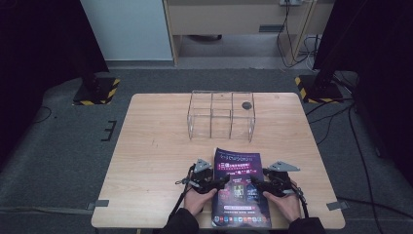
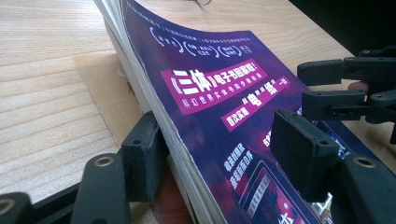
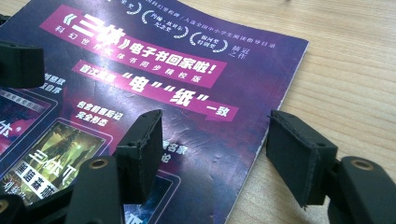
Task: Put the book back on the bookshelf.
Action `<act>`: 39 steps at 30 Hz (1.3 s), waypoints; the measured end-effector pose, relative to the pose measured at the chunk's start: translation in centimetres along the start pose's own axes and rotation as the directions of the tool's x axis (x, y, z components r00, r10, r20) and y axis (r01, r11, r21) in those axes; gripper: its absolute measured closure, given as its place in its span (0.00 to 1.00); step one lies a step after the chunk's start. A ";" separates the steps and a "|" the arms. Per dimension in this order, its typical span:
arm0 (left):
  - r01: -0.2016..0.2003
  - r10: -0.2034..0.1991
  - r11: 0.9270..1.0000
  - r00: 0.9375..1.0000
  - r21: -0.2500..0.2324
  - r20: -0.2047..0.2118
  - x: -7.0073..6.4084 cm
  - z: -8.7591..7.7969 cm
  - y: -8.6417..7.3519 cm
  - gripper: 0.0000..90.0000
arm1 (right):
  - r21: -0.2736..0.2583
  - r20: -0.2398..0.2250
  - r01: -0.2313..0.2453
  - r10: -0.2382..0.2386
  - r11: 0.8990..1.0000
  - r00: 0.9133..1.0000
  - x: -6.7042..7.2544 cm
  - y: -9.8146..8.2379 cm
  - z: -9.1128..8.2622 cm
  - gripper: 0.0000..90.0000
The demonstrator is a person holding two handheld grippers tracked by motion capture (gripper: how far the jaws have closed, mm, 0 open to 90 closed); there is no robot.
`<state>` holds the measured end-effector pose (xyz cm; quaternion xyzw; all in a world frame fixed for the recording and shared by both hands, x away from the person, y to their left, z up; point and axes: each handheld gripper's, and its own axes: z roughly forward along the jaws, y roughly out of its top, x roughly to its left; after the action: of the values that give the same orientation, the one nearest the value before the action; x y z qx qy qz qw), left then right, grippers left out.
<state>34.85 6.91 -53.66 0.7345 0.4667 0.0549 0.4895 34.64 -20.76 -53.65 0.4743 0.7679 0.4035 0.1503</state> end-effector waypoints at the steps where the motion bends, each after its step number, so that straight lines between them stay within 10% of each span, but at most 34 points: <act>1: -0.008 0.008 1.000 1.000 -0.004 -0.005 -0.2 0.0 0.0 0.42 | 0.000 0.000 0.000 0.000 1.000 1.000 0.0 0.0 0.0 0.41; 5: -0.023 0.024 0.998 0.999 -0.064 0.024 -1.1 -0.7 0.3 0.49 | 0.001 -0.002 -0.001 0.001 1.000 1.000 0.0 0.0 0.0 0.40; 16: -0.029 0.029 0.997 1.000 0.067 0.007 -0.8 0.3 1.5 0.50 | 0.000 -0.002 0.000 0.000 1.000 1.000 0.0 0.0 0.0 0.40; 30: -0.028 0.037 0.996 0.994 0.090 -0.100 -1.4 0.2 1.8 0.79 | 0.007 -0.006 0.013 -0.013 1.000 1.000 0.1 0.1 0.1 0.31; 39: 0.004 0.001 0.998 0.997 0.068 -0.073 -1.5 -0.3 2.2 0.88 | -0.004 -0.008 -0.015 0.015 1.000 1.000 -0.4 0.0 -0.1 0.23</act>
<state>35.23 5.82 -51.29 0.7480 0.4867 0.0654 0.4466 34.78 -21.15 -53.65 0.4782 0.7640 0.4081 0.1451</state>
